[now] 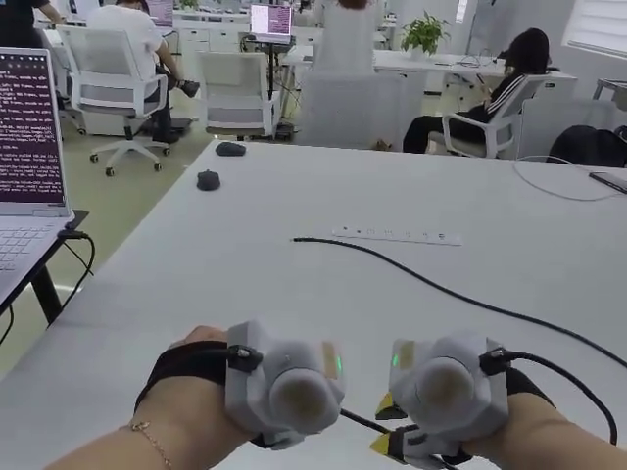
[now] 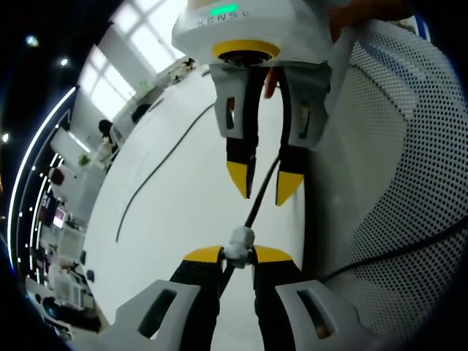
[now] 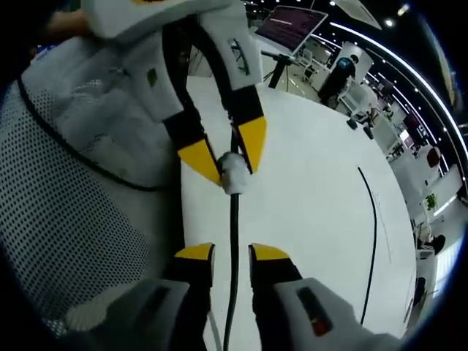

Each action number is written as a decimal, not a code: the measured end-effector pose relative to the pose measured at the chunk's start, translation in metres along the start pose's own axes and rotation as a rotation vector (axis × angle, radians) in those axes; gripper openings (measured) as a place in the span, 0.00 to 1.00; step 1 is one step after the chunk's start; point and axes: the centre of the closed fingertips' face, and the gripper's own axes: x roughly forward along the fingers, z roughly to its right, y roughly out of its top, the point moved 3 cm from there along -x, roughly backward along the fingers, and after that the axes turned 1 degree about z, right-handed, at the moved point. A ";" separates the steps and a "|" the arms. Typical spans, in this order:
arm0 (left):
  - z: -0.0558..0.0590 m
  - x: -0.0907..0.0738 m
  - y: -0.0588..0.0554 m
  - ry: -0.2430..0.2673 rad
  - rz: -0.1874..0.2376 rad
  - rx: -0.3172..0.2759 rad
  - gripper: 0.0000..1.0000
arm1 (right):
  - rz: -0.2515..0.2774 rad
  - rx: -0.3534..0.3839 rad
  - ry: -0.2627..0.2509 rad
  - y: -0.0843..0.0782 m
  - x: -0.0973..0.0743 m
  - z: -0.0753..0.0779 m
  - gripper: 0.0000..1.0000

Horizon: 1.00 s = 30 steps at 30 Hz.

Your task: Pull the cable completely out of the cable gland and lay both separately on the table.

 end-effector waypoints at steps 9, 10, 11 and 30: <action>0.000 0.000 0.007 -0.009 0.036 -0.006 0.16 | 0.054 -0.019 -0.017 0.010 -0.003 0.003 0.03; -0.001 -0.001 0.006 -0.003 0.032 -0.008 0.16 | 0.052 -0.021 -0.019 0.010 -0.003 0.003 0.03; -0.001 -0.001 0.005 0.000 0.028 -0.007 0.16 | 0.046 -0.020 -0.022 0.009 -0.003 0.004 0.03; -0.007 -0.002 -0.004 0.021 -0.011 -0.043 0.16 | -0.233 0.041 -0.080 -0.046 -0.003 0.019 0.03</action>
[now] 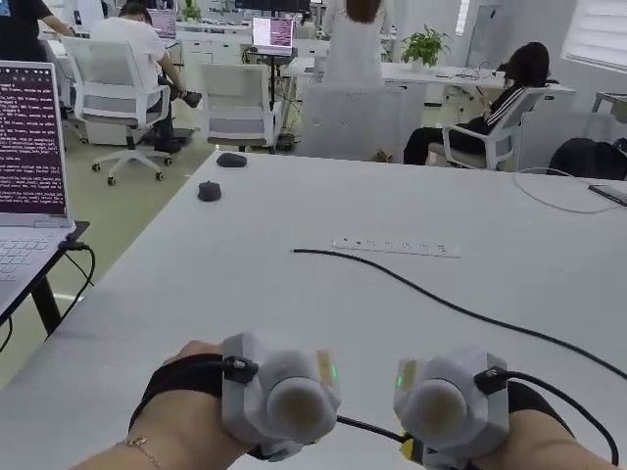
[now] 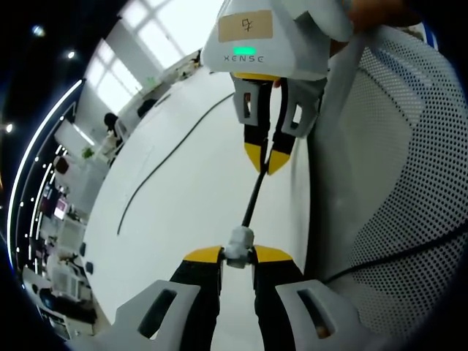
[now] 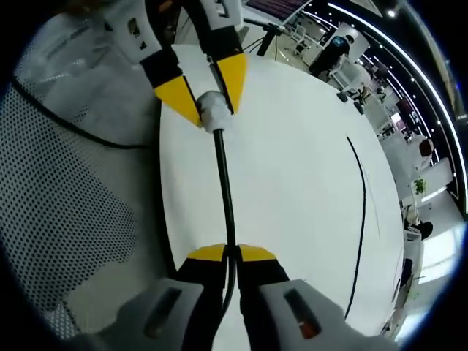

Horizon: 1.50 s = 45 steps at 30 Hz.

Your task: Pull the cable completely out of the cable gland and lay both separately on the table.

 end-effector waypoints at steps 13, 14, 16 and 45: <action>0.002 0.001 -0.001 -0.009 -0.008 0.001 0.16 | -0.039 0.091 -0.050 -0.013 -0.005 0.013 0.03; 0.001 0.001 -0.002 -0.009 -0.009 0.001 0.16 | -0.036 0.099 -0.060 -0.010 -0.004 0.016 0.03; 0.000 0.001 -0.002 -0.008 -0.012 0.003 0.16 | -0.036 0.086 -0.065 -0.008 -0.002 0.020 0.03; 0.004 0.001 0.004 -0.049 0.031 -0.063 0.16 | 0.185 0.785 -0.093 -0.034 0.055 0.135 0.16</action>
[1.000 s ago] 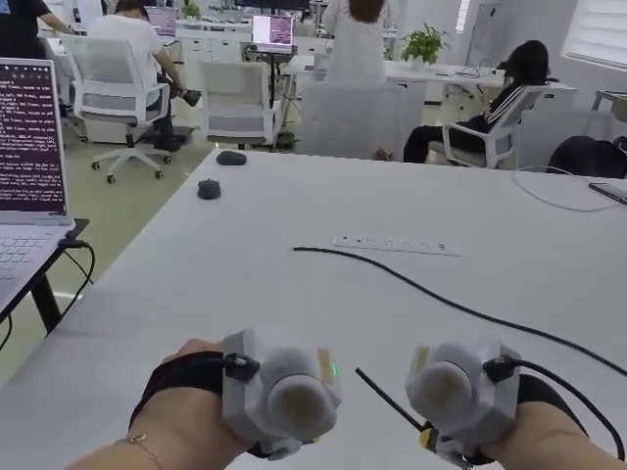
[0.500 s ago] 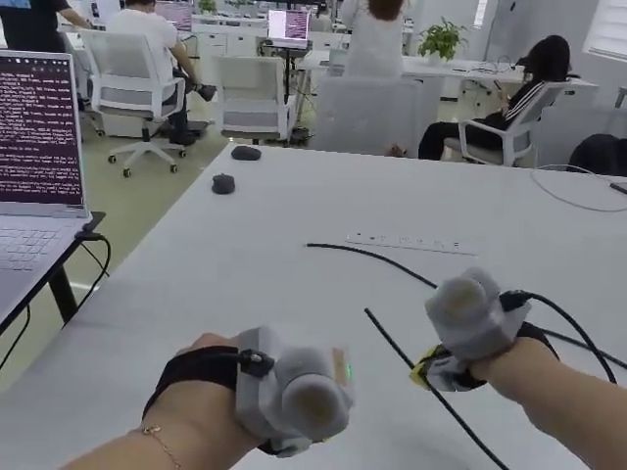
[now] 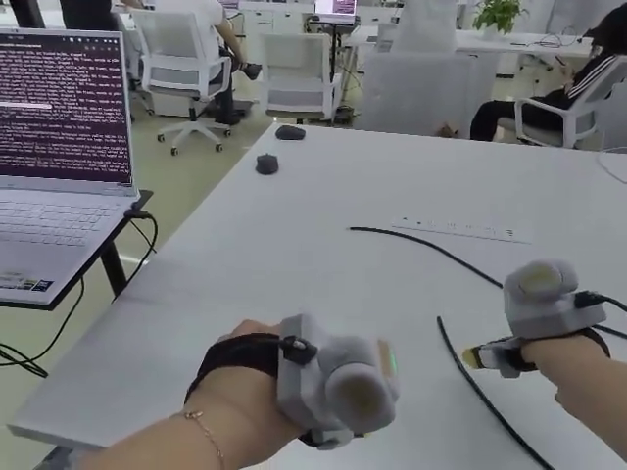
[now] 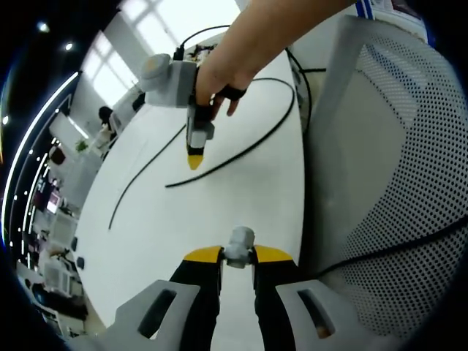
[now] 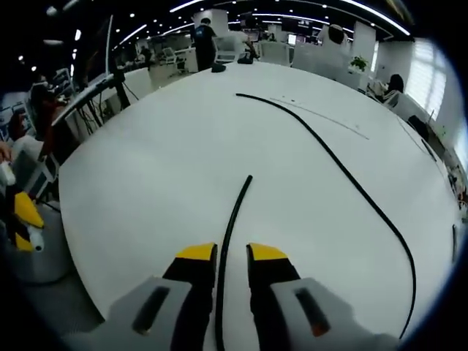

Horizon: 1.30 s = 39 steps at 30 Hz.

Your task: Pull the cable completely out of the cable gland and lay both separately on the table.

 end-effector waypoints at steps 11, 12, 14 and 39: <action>-0.015 -0.001 0.016 -0.054 0.027 -0.019 0.16 | 0.248 -0.087 0.136 0.020 -0.124 -0.042 0.29; -0.018 0.003 0.017 -0.067 0.034 -0.039 0.16 | 0.258 -0.080 0.140 0.013 -0.139 -0.048 0.30; -0.023 0.012 0.013 -0.078 0.023 -0.043 0.16 | 0.320 -0.079 0.168 0.006 -0.160 -0.061 0.33; 0.010 0.090 -0.048 -0.310 -0.072 -0.143 0.18 | 0.348 -0.023 0.172 -0.056 -0.188 -0.092 0.33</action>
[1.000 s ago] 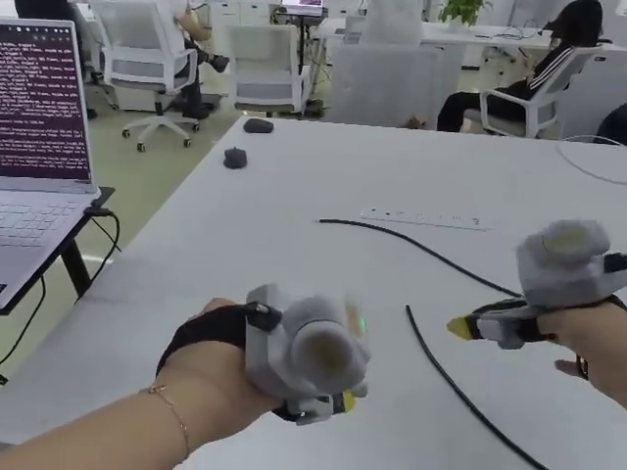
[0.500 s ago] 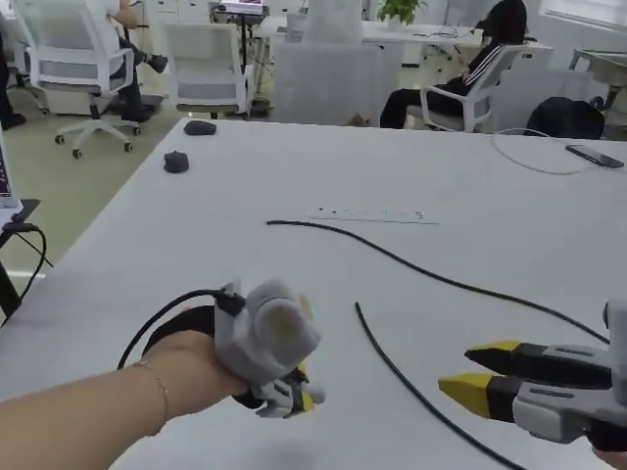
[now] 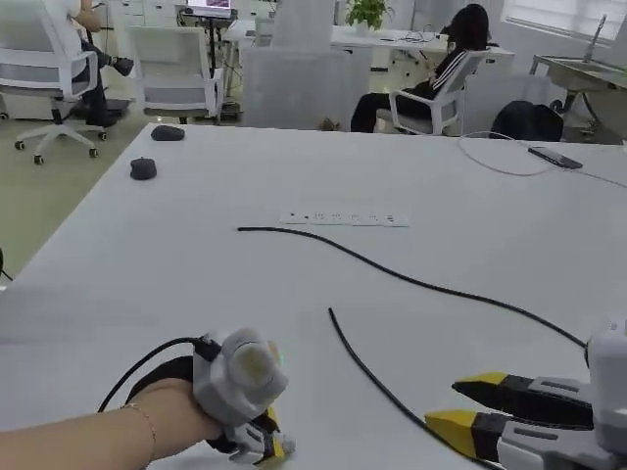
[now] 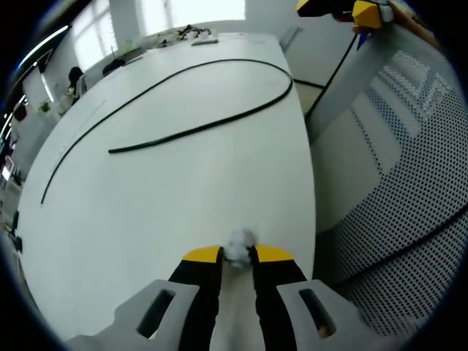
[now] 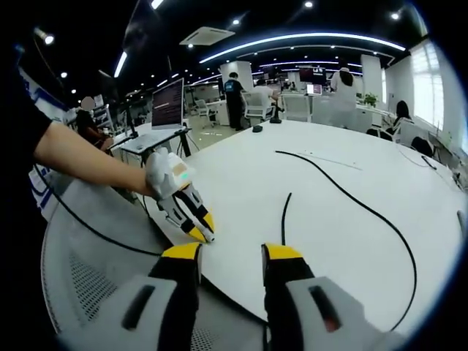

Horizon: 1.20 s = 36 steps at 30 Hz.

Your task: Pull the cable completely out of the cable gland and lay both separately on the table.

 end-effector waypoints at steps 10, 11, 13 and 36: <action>-0.006 -0.066 0.032 0.091 0.073 0.047 0.25 | -0.056 -0.014 0.021 -0.010 0.001 -0.004 0.34; -0.005 -0.081 0.036 0.106 0.090 0.044 0.25 | -0.069 -0.018 0.026 -0.013 0.002 -0.006 0.34; -0.003 -0.104 0.044 0.135 0.128 0.034 0.25 | -0.082 -0.023 0.031 -0.015 0.002 -0.008 0.35; 0.021 -0.235 -0.038 0.618 0.472 -0.575 0.27 | -0.137 0.076 -0.035 -0.028 -0.001 -0.012 0.32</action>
